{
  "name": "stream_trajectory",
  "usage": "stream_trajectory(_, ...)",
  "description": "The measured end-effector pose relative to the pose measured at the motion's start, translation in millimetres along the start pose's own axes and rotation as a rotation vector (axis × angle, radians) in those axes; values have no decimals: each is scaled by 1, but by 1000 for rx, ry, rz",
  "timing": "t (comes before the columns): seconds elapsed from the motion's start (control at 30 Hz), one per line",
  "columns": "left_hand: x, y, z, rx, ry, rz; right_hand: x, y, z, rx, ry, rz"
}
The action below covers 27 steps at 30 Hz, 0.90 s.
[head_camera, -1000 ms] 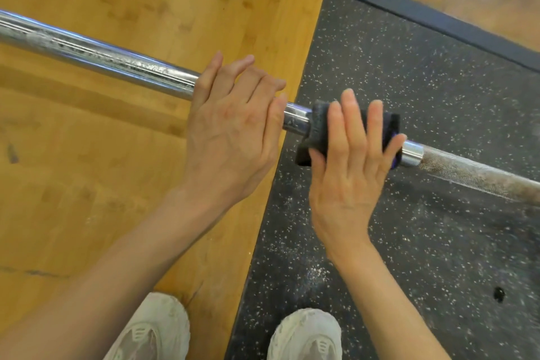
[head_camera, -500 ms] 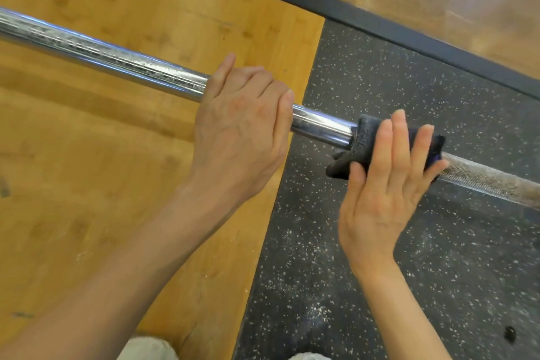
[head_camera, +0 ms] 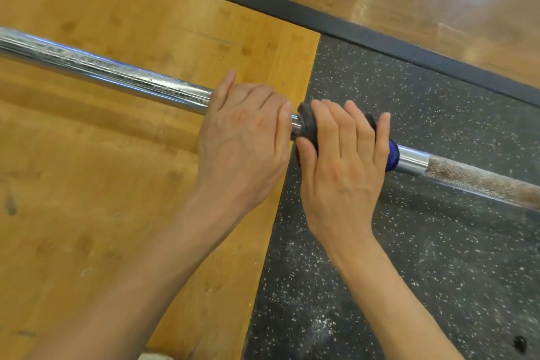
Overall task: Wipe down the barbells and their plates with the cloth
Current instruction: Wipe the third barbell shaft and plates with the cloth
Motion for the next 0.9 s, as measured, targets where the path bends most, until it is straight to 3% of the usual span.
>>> stream_trajectory(0.17,-2,6,1,-4,4,3,-12,-3,12,120,5,41)
stream_trajectory(0.3,-4,16,0,7,21,-13,-19,16,14,33,28,94)
stream_trajectory(0.43,-4,29,2,34,51,-37,-30,-40,15,19,180,507)
stream_trajectory(0.47,-4,32,2,36,57,-35,-32,-43,15,35,155,524)
stream_trajectory(0.5,-4,35,2,41,61,-30,-34,-36,18,10,185,503)
stream_trajectory(0.6,-5,46,4,65,50,-27,-36,23,23,98,25,188)
stream_trajectory(0.7,-5,56,4,63,54,-38,-33,45,27,75,-7,170)
stream_trajectory(0.73,-5,59,3,65,61,-42,-35,30,28,83,16,204)
stream_trajectory(0.87,-8,70,3,84,76,-53,-41,-26,25,138,24,639)
stream_trajectory(0.9,-9,73,4,88,72,-51,-43,-22,26,174,-26,665)
Point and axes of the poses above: each hand's wrist, its own y-axis away from the middle knuckle, its own x-axis out of the palm, z = x × y, the point moved 1 cm from there along -y, towards the middle knuckle, and after that the axes turned 1 degree about x, right-handed, at the moved point
